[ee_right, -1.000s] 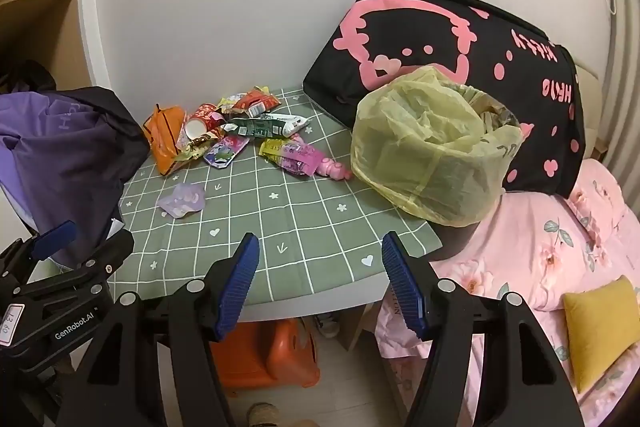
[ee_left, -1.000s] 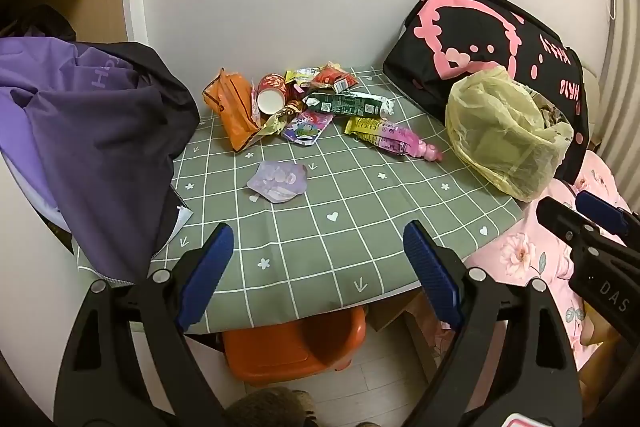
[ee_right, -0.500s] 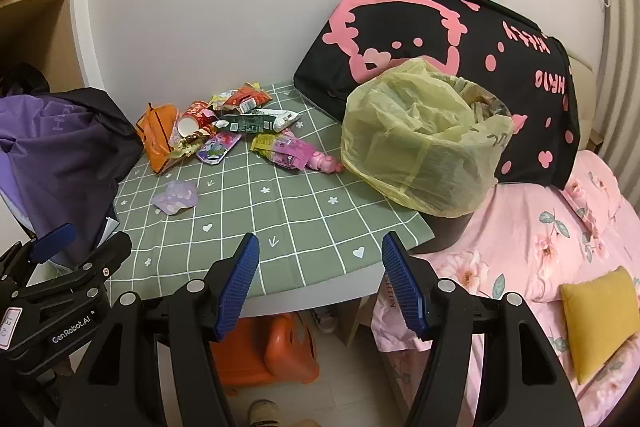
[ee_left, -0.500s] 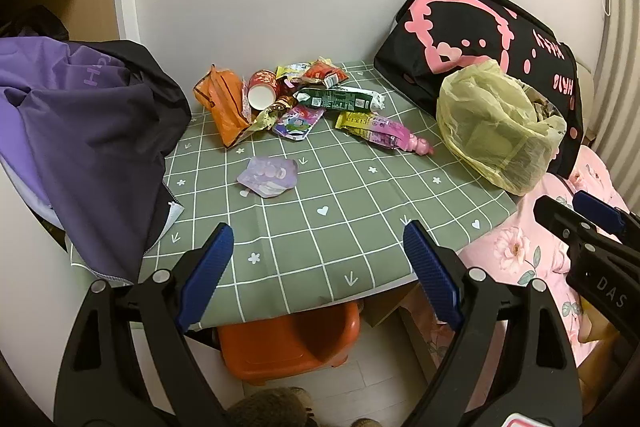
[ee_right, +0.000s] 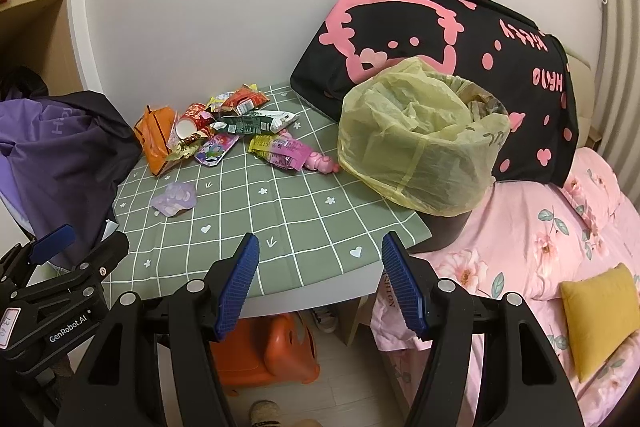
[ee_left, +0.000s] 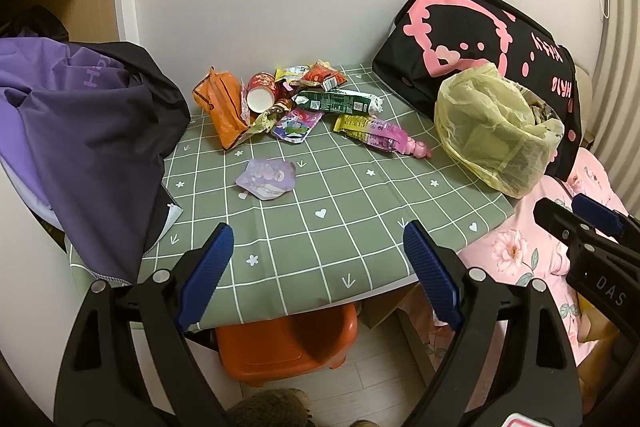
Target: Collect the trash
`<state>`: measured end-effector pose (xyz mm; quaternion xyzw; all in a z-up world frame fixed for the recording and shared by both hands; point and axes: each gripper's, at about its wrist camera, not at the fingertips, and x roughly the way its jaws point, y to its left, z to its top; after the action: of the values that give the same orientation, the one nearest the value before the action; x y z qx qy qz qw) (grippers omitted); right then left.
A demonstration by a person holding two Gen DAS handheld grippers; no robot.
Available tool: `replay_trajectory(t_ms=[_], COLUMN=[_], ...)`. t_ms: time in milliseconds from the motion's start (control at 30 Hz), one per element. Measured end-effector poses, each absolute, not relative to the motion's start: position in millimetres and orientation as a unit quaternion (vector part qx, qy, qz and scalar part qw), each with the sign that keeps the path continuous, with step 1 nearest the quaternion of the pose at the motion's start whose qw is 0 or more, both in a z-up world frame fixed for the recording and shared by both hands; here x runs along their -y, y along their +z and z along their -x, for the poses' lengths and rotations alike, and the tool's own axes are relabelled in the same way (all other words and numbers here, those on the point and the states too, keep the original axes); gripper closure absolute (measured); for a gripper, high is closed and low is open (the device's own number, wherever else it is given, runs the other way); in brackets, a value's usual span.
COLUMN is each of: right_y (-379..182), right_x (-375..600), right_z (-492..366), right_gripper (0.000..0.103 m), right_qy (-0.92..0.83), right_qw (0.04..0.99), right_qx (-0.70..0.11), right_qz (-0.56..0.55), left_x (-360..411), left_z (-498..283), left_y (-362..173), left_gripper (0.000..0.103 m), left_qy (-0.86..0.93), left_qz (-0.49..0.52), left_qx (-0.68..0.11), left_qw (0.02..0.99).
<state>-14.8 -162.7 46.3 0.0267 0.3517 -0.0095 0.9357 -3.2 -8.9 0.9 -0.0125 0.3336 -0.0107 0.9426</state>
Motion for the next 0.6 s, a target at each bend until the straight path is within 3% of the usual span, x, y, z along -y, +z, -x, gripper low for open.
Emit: replay_trajectory(t_ms=[600], right_y=[45.5], right_x=[164.2], right_z=[14.7], right_gripper=[0.043], right_qy=[-0.009], right_qw=[0.934], right_qx=[-0.355], right_qz=[-0.029], left_x=[8.3], left_z=[2.7], left_y=[3.6], left_gripper=[0.020], left_qy=[-0.011], left_qz=[0.013], left_qx=[-0.330], left_qw=[0.944])
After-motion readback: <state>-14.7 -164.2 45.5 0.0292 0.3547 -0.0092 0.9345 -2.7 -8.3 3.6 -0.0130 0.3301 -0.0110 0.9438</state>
